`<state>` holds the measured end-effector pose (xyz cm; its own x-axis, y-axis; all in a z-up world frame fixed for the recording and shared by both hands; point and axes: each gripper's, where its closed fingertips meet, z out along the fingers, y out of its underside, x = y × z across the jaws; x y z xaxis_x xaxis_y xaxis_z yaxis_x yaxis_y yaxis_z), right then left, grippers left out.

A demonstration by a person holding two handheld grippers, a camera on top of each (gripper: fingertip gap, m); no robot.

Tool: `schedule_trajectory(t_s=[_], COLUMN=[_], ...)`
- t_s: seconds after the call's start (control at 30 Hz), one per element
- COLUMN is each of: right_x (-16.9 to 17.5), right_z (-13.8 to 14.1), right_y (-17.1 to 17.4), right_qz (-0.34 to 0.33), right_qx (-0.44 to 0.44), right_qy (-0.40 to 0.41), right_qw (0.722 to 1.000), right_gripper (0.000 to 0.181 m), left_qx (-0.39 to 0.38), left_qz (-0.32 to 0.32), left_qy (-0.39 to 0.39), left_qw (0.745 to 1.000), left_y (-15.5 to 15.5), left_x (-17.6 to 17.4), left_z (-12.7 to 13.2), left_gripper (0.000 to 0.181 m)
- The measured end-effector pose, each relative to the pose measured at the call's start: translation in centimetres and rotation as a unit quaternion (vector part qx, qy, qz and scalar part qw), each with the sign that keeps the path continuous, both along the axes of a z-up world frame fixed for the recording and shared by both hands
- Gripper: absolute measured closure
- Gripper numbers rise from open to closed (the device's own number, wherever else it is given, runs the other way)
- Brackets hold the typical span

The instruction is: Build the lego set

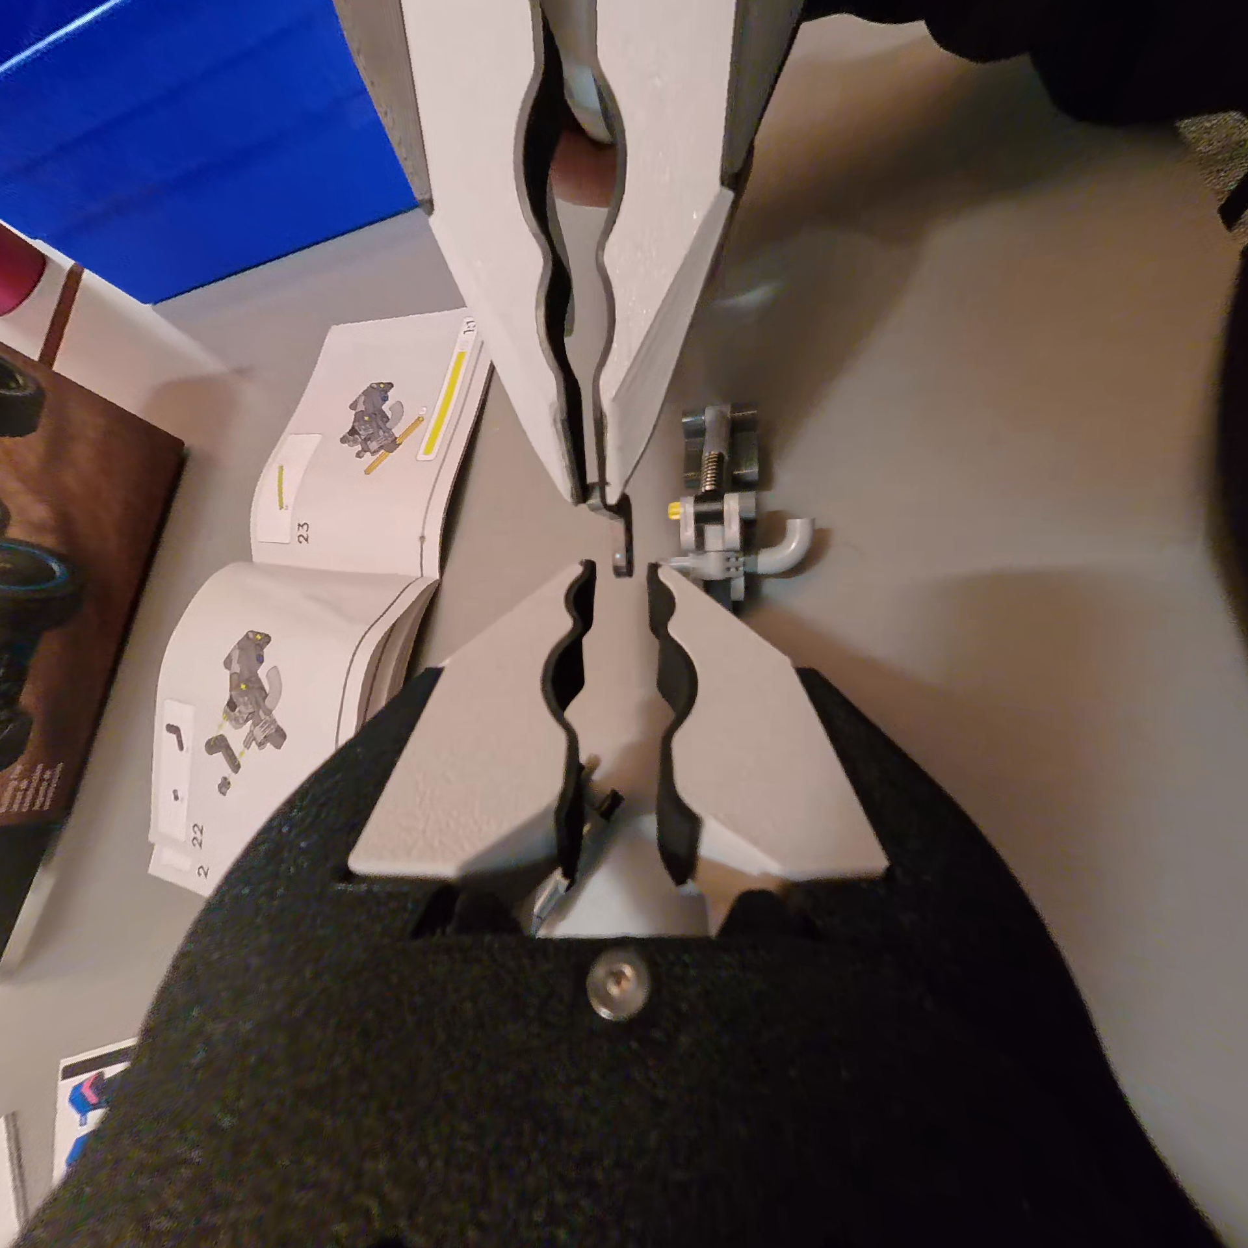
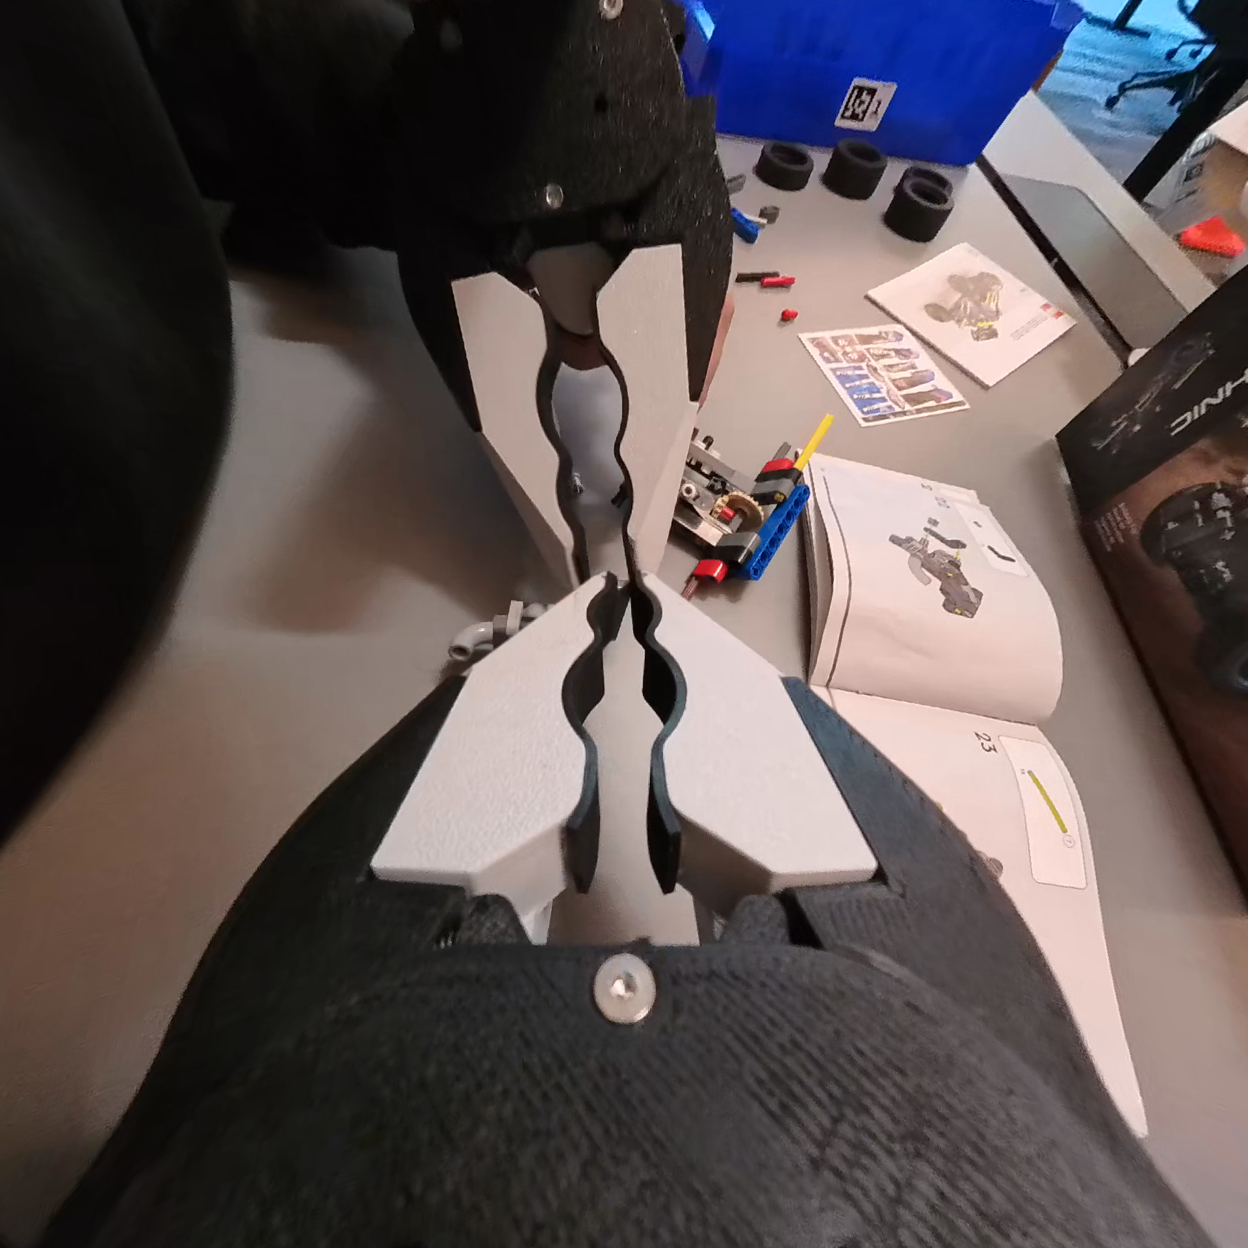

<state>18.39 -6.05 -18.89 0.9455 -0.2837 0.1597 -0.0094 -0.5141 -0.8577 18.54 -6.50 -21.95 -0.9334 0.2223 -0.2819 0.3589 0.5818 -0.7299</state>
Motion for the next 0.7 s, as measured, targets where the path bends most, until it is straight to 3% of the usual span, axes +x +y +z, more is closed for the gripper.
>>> schedule_trajectory(t_s=[0.03,0.37,0.6,0.7], right_x=[0.1,0.2,0.1,0.1], right_z=[0.1,1.2,1.1,1.3], right_y=[0.0,0.0,0.1,0.3], right_qz=[-0.003,-0.008,0.000,0.003], right_qx=[0.003,0.036,0.052,0.060], right_qy=[-0.004,-0.022,-0.011,-0.011], right_qw=[1.000,0.999,0.999,0.998], right_gripper=[0.179,0.180,0.180,0.180], left_qx=[-0.005,-0.053,-0.054,-0.057], left_qz=[0.001,0.016,0.012,0.011], left_qy=[-0.002,0.013,0.032,0.016], left_qw=[1.000,0.998,0.998,0.998], left_y=[-0.1,-0.2,-0.2,-0.4], left_x=[0.1,0.5,0.3,0.3], left_z=[0.1,1.3,1.4,1.5], left_gripper=[0.173,0.180,0.163,0.179])
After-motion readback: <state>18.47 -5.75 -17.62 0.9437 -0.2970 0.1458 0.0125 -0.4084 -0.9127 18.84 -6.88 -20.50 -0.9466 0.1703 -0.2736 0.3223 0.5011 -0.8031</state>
